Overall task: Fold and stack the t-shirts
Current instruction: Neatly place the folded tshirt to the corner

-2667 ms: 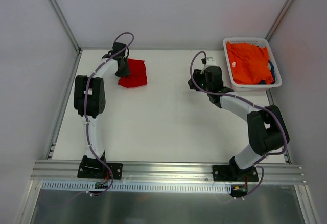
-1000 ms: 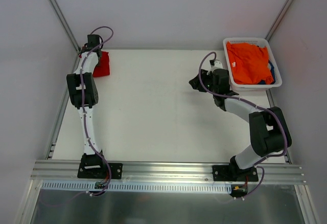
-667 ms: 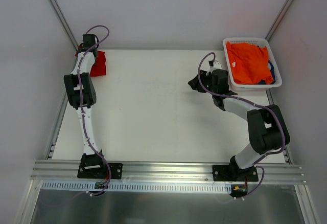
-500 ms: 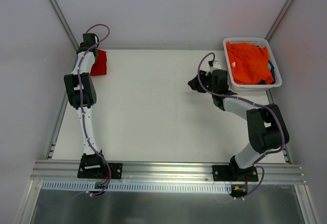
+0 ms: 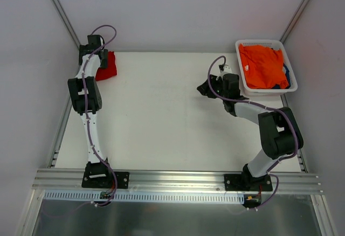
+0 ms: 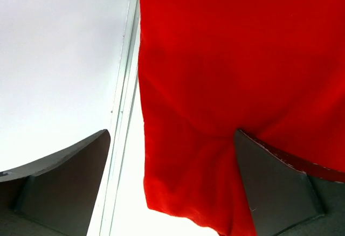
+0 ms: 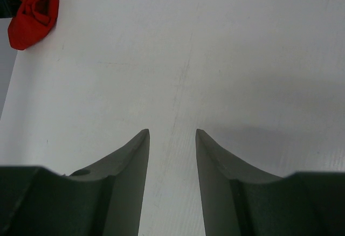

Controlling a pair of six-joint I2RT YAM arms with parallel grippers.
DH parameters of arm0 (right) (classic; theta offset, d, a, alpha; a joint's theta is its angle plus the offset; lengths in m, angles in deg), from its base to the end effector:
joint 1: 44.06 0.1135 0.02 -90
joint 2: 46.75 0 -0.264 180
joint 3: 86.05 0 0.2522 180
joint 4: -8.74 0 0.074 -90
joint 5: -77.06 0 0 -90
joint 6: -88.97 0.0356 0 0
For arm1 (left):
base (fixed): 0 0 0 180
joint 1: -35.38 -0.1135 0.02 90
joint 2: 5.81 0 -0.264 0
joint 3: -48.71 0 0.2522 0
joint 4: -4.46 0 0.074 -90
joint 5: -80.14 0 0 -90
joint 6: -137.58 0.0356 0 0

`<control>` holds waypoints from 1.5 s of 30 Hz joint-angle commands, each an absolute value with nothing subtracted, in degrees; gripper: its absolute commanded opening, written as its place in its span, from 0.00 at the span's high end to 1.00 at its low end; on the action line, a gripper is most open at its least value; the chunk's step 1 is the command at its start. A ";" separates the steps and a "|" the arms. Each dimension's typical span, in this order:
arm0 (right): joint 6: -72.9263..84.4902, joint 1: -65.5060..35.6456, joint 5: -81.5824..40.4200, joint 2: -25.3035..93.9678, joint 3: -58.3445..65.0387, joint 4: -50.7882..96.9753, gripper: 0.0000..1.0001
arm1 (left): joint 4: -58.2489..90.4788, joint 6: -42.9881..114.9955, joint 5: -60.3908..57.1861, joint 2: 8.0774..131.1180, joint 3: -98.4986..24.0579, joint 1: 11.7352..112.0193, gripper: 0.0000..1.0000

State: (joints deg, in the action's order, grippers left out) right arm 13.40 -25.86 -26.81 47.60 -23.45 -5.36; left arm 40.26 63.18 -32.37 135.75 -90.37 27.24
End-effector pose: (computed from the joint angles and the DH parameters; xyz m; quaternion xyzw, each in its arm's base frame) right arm 0.3374 0.1199 0.2111 -0.0976 0.7985 0.2581 0.5350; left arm 0.5551 0.0932 0.2005 -0.0275 0.8862 0.2599 0.3825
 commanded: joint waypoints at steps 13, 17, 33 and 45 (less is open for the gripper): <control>13.65 -26.22 -28.85 48.35 -22.28 -8.00 0.57 | 37.56 61.91 -39.22 122.27 -87.05 32.74 0.01; 12.94 -26.30 -29.81 48.70 -20.79 -5.98 0.57 | 36.68 62.00 -40.53 116.72 -84.50 34.41 0.01; 8.82 -25.25 -29.73 43.17 -15.33 10.80 0.52 | 36.24 48.04 -35.81 100.29 -74.14 48.64 0.01; 4.07 -24.11 -23.58 29.54 -19.03 19.24 0.50 | 32.02 33.79 -32.28 91.23 -49.17 61.91 0.01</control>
